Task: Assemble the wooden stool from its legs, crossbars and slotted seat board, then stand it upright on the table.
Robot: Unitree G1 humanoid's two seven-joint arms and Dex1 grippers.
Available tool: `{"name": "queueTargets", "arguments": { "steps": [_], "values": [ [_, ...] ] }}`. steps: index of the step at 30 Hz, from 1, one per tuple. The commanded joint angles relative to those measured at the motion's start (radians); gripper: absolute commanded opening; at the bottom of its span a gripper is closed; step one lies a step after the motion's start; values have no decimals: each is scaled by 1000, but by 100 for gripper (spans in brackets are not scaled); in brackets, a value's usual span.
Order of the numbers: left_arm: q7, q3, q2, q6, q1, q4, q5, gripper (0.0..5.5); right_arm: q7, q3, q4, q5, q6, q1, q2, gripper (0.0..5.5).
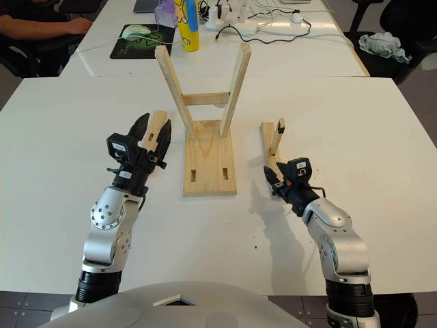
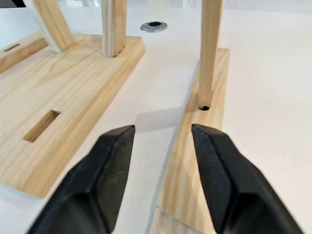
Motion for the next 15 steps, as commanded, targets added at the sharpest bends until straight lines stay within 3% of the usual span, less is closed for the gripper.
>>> {"name": "queueTargets", "arguments": {
  "steps": [1,4,15],
  "values": [
    [-22,5,17,18,-30,7,-11,251,-76,17,-17,-51,40,-30,17,278],
    [-32,4,19,19,-43,18,-14,251,-127,29,15,-98,42,-71,30,325],
    [-62,7,31,17,-91,52,-27,251,-163,67,178,-170,108,-193,67,328]
  ]
}}
